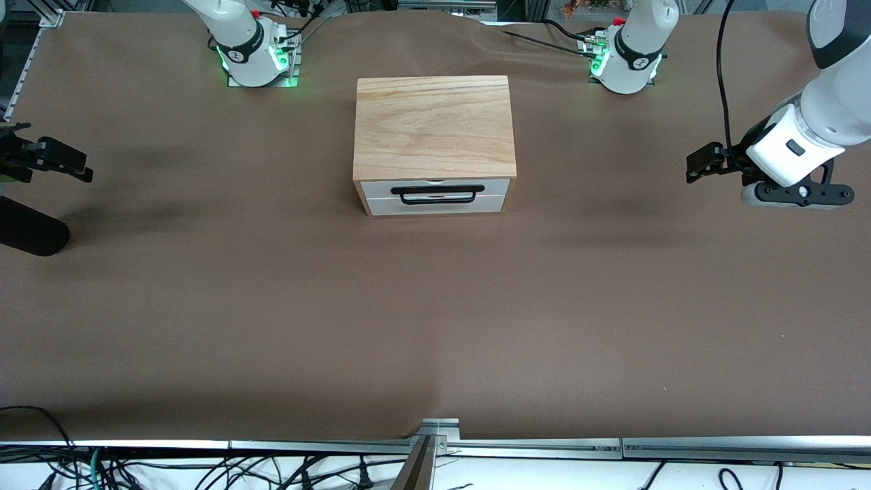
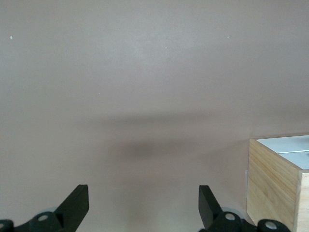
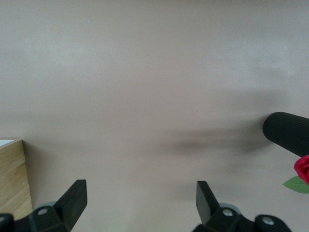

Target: Pull top drawer with both arms simultaneously

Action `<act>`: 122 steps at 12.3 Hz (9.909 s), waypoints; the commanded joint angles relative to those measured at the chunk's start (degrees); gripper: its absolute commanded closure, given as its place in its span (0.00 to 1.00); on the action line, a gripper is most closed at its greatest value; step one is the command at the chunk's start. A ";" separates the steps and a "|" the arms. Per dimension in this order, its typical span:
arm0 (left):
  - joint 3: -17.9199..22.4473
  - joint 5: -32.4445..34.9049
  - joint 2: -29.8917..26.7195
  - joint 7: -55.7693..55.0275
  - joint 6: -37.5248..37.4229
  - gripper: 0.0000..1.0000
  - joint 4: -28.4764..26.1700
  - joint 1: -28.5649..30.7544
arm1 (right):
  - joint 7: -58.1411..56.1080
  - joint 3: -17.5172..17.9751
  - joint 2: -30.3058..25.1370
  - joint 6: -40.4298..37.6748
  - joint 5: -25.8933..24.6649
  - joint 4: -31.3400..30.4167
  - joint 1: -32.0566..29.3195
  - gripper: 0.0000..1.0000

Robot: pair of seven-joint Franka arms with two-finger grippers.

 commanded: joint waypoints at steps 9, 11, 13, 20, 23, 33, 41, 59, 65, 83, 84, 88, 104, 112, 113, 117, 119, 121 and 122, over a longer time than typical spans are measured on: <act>0.17 4.08 0.63 0.87 -1.49 0.00 2.34 -0.37 | 0.16 0.48 -0.03 0.23 -0.90 0.25 -0.84 0.00; 0.17 4.08 0.63 0.79 -1.49 0.00 2.86 -0.46 | 0.16 0.48 0.06 0.32 -0.90 0.25 -0.83 0.00; 0.17 4.08 0.72 0.79 -1.49 0.00 2.87 -0.46 | 0.16 0.48 0.06 0.49 -0.90 0.25 -0.83 0.00; 0.17 4.08 0.63 0.87 -1.75 0.00 2.87 -0.46 | 0.08 0.75 0.15 0.41 -2.13 0.25 -0.66 0.00; 0.17 4.08 0.63 0.87 -1.92 0.00 2.87 -0.46 | 0.08 0.75 0.23 0.40 -2.22 0.25 -0.75 0.00; 0.00 4.08 0.28 0.87 -2.71 0.00 2.87 -0.63 | 0.25 1.19 2.42 0.23 -4.07 -0.01 -0.40 0.00; -0.44 4.08 0.54 0.00 -2.63 0.00 2.08 -0.46 | 0.25 2.68 8.05 1.02 17.94 -0.37 -0.39 0.00; -5.00 -4.43 11.79 -1.59 35.24 0.00 -24.91 -0.81 | -33.57 2.77 26.86 9.00 78.53 -15.29 9.35 0.00; -8.62 -41.54 15.30 17.86 37.01 0.00 -25.26 -0.72 | -44.47 2.85 26.95 13.50 89.96 -21.36 15.86 0.00; -13.27 -107.01 32.71 79.62 12.84 0.02 -26.40 -2.83 | -61.53 4.53 26.51 14.47 102.54 -30.78 24.65 0.05; -13.36 -107.02 33.41 79.62 12.58 0.06 -26.32 -3.35 | -61.62 4.53 26.69 14.47 102.54 -30.69 24.65 0.07; -13.45 -107.02 33.94 79.62 12.49 0.27 -26.40 -3.80 | -61.71 4.35 26.78 14.47 102.54 -30.51 24.39 0.35; -13.80 -106.49 33.85 79.19 11.26 1.00 -26.40 -3.62 | -63.56 4.26 27.74 12.53 100.96 -30.86 24.12 0.39; -13.71 -106.22 33.94 78.92 11.43 1.00 -26.31 -3.62 | -63.82 4.26 27.66 12.36 100.96 -30.86 24.30 0.42; -13.71 -106.14 33.94 78.92 11.43 1.00 -26.31 -3.53 | -63.82 4.26 27.74 12.36 100.96 -30.86 24.30 0.47; -13.71 -106.14 33.94 78.92 11.43 1.00 -26.31 -3.53 | -63.56 4.26 27.74 12.45 101.05 -30.60 24.30 0.65; -13.71 -106.14 33.94 78.83 11.43 1.00 -26.31 -3.53 | -63.56 4.26 27.74 12.53 101.14 -30.60 24.30 0.70; -13.63 -106.14 33.94 78.83 11.43 1.00 -26.31 -3.53 | -63.64 4.26 27.74 12.53 101.14 -30.60 24.21 0.75; -13.63 -106.14 33.94 78.83 11.43 1.00 -26.31 -3.53 | -63.56 4.26 28.01 12.53 101.14 -30.51 23.95 0.76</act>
